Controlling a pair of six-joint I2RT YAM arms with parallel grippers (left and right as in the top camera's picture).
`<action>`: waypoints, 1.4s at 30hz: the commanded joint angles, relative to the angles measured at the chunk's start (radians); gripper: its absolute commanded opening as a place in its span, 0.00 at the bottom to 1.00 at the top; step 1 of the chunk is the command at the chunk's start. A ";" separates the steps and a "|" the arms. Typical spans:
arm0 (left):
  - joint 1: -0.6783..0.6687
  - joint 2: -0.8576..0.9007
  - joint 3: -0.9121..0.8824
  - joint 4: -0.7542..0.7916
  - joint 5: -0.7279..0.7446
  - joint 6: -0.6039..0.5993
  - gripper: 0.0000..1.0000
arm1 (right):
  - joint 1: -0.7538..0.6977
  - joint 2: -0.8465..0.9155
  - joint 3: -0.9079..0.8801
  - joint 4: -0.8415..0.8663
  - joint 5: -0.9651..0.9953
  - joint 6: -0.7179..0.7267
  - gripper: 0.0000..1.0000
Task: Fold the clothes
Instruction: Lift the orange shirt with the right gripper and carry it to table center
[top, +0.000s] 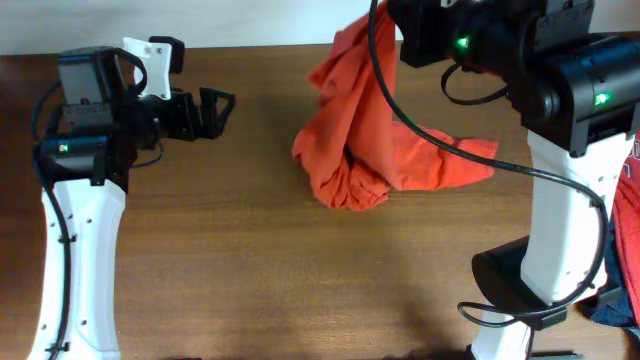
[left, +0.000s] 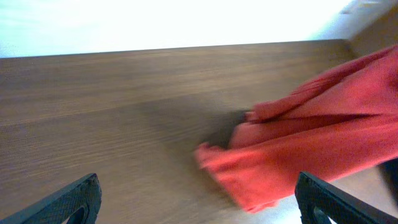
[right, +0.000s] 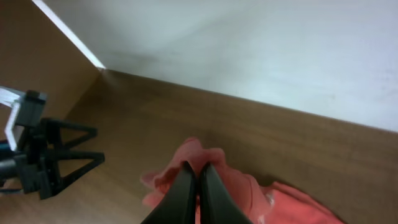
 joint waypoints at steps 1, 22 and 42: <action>-0.029 -0.023 0.025 -0.001 0.112 -0.002 0.99 | 0.007 -0.017 0.019 -0.026 0.017 0.012 0.04; -0.232 -0.048 0.025 0.079 -0.214 0.044 0.99 | 0.006 -0.015 0.015 0.008 0.072 0.081 0.04; -0.195 -0.027 0.020 -0.082 -0.023 0.064 0.99 | 0.168 -0.158 0.016 0.320 0.291 0.063 0.04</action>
